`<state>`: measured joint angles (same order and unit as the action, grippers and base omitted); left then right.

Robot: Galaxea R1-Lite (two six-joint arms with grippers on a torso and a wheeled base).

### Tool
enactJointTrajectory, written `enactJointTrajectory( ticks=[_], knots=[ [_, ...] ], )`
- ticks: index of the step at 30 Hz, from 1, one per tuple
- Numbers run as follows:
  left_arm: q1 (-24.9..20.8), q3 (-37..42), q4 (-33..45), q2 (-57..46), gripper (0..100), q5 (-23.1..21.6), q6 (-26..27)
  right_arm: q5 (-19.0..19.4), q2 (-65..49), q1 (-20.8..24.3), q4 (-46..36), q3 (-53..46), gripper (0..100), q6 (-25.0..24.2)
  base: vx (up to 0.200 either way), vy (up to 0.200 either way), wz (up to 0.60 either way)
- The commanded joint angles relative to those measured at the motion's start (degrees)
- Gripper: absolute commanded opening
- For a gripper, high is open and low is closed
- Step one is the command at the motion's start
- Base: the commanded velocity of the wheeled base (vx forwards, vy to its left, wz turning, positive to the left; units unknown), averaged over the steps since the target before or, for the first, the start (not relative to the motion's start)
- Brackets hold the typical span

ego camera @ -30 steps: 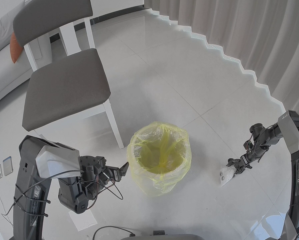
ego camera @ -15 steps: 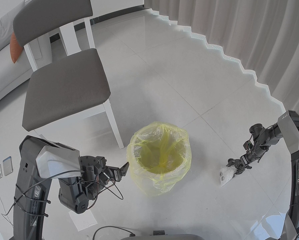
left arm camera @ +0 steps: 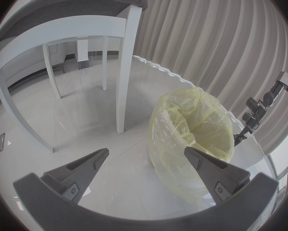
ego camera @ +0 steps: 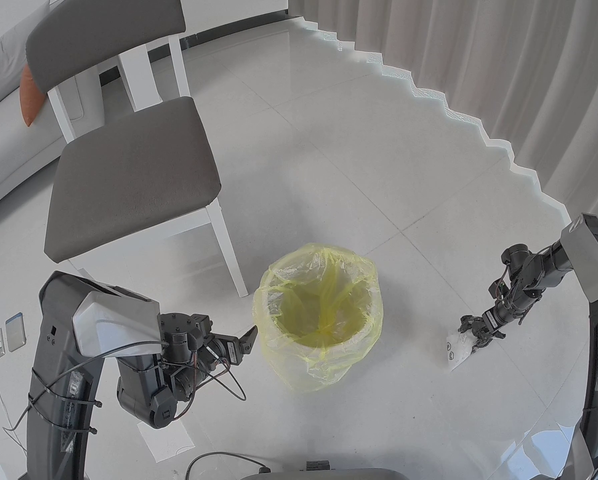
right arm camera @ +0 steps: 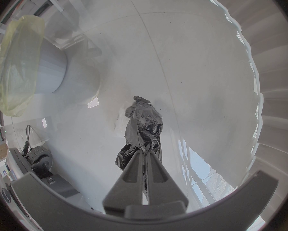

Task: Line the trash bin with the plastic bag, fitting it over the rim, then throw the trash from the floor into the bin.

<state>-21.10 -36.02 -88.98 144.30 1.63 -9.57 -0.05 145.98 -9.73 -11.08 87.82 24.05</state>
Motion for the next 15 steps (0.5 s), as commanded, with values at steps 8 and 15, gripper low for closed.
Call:
enactJointTrajectory(
  ticks=[8,15],
  knots=[
    [-0.7,1.5,-1.0,-1.4,100,1.1,0.1,0.8,-9.4,2.0,1.9,-7.8,0,0.0,0.0,0.0,0.0],
    [-1.1,4.2,-1.0,-4.7,100,1.4,0.1,1.0,-16.9,5.2,3.8,-13.1,0,0.0,0.0,0.0,0.0]
  ],
)
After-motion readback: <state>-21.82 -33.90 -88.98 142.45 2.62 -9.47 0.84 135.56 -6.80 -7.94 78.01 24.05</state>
